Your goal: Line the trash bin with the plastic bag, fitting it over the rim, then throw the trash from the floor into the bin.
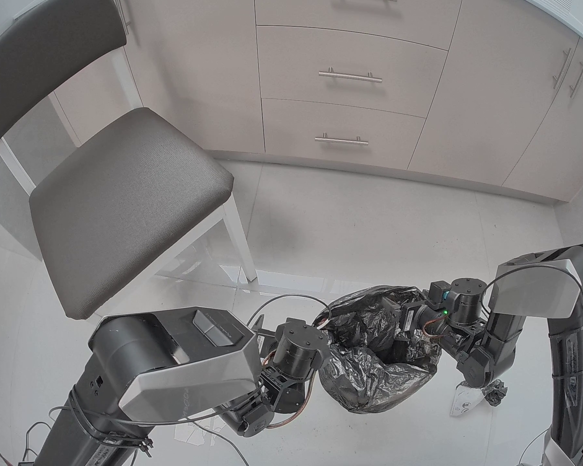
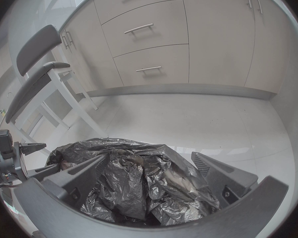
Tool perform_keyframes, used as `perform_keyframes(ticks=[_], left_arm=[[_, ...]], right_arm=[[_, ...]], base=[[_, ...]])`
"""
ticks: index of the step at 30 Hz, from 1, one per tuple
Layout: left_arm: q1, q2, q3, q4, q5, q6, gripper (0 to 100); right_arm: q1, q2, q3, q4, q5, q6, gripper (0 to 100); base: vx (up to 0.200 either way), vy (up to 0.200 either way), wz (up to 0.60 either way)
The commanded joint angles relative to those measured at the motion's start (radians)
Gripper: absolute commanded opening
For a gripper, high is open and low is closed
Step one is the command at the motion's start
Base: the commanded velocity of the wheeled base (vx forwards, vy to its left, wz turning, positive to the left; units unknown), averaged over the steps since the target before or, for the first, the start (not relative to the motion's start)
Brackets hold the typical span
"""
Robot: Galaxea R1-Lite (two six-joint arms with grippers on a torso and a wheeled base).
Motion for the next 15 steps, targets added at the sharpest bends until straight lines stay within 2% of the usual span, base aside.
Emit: perform_keyframes(ticks=[1,9,15], left_arm=[[0.003,-0.001,0.004,0.000,0.000,0.003,100],[0.021,0.020,-0.002,0.000,0.000,0.023,100],[0.050,0.070,-0.057,-0.002,-0.001,0.015,100]], right_arm=[[0.002,0.003,-0.001,0.000,0.000,0.000,100],[0.002,0.005,-0.001,-0.002,0.000,0.000,100],[0.002,0.014,-0.013,0.000,-0.001,0.000,100]], base=[[0.000,0.000,0.00],[0.000,0.000,0.00],[0.000,0.000,0.00]])
